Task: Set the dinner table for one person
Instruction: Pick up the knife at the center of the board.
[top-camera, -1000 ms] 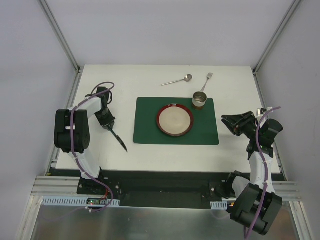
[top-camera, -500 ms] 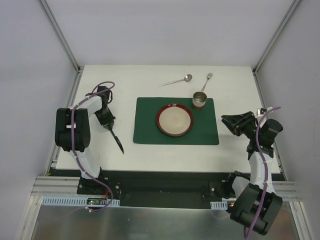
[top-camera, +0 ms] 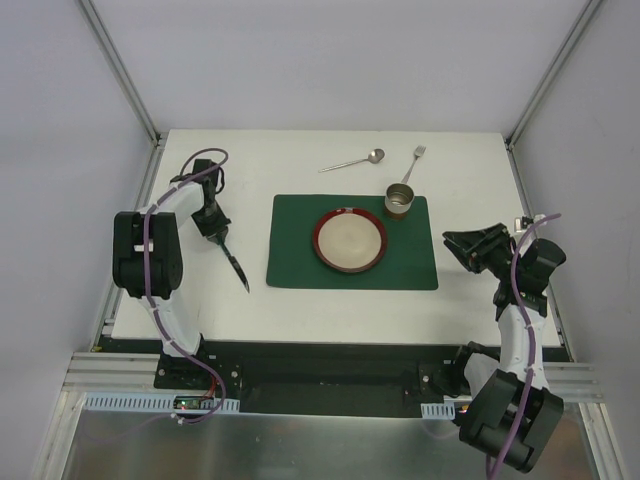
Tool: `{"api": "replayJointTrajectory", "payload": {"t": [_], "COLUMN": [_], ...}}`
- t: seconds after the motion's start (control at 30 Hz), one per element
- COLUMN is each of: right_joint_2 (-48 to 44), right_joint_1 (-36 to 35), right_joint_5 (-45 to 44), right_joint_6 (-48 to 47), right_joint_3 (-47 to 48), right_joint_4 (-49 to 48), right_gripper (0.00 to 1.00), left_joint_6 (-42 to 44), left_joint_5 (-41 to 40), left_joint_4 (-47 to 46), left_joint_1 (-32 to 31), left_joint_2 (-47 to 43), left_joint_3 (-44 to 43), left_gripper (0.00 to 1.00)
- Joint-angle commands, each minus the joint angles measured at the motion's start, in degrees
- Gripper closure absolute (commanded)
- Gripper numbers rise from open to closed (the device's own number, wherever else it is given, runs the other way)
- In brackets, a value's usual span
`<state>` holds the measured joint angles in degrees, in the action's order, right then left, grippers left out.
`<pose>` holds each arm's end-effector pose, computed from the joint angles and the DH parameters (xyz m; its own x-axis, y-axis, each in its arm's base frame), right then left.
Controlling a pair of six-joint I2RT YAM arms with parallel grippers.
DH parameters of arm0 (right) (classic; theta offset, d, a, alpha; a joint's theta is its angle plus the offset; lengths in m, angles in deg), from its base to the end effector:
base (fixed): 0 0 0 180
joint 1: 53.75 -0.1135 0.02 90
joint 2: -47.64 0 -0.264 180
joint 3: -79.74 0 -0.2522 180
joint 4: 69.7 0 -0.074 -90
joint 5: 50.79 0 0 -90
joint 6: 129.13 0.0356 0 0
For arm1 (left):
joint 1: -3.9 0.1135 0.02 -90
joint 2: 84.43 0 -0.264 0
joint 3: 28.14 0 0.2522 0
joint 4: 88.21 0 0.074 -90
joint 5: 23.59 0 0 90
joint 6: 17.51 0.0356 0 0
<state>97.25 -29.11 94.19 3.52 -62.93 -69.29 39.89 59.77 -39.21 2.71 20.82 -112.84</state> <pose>0.1826 -0.0517 0.2402 -0.4768 0.6464 -0.5957 -0.2229 0.5666 0.7933 0.3638 -0.0034 0.1772 -0.7785 -0.5191 -0.3527 -0.5214 0.8478 -0.0970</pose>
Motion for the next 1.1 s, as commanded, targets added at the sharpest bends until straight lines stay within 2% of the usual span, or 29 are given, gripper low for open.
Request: {"api": "replayJointTrajectory", "payload": {"t": [0.0, 0.13, 0.23, 0.33, 0.47, 0.67, 0.87, 1.07], "right_joint_2": [-1.87, -3.28, -3.37, -1.54, 4.09, 8.39, 18.33, 29.03], "right_joint_1": [-0.56, -1.44, -4.59, -11.44, -27.84, -45.09, -52.31, -56.45], "right_joint_5": [-0.23, 0.12, -0.05, -2.76, -10.58, -23.07, -25.45, -26.42], "right_joint_6": [-4.68, -5.91, -9.33, -14.94, -23.57, -26.82, -26.66, -27.01], "right_joint_3": [1.39, 1.91, 3.58, 6.21, 11.31, 13.33, 16.24, 24.23], "right_joint_4": [2.7, 4.98, 8.57, 13.58, 25.02, 25.56, 19.94, 17.48], "right_gripper": [0.59, 0.58, 0.54, 0.49, 0.47, 0.46, 0.46, 0.46], "left_joint_6": [-0.53, -0.45, -0.45, -0.18, -0.01, 0.78, 1.05, 1.57], "left_joint_5": [-0.05, 0.39, 0.48, 0.57, 0.92, 1.1, 2.5, 2.85], "left_joint_4": [-0.18, -0.26, -0.26, -0.18, -0.26, -0.26, -0.18, 0.0], "left_joint_1": [-1.27, -2.06, -2.85, -3.47, -3.91, -3.99, -4.43, -4.52], "left_joint_2": [1.53, 3.55, 4.17, 4.78, 5.4, 4.26, 1.01, -1.53], "left_joint_3": [-4.73, -7.72, -9.13, -10.79, -12.12, -12.21, -12.21, -12.21], "left_gripper": [1.0, 1.0, 1.0, 1.0, 1.0, 1.0, 1.0, 1.0]}}
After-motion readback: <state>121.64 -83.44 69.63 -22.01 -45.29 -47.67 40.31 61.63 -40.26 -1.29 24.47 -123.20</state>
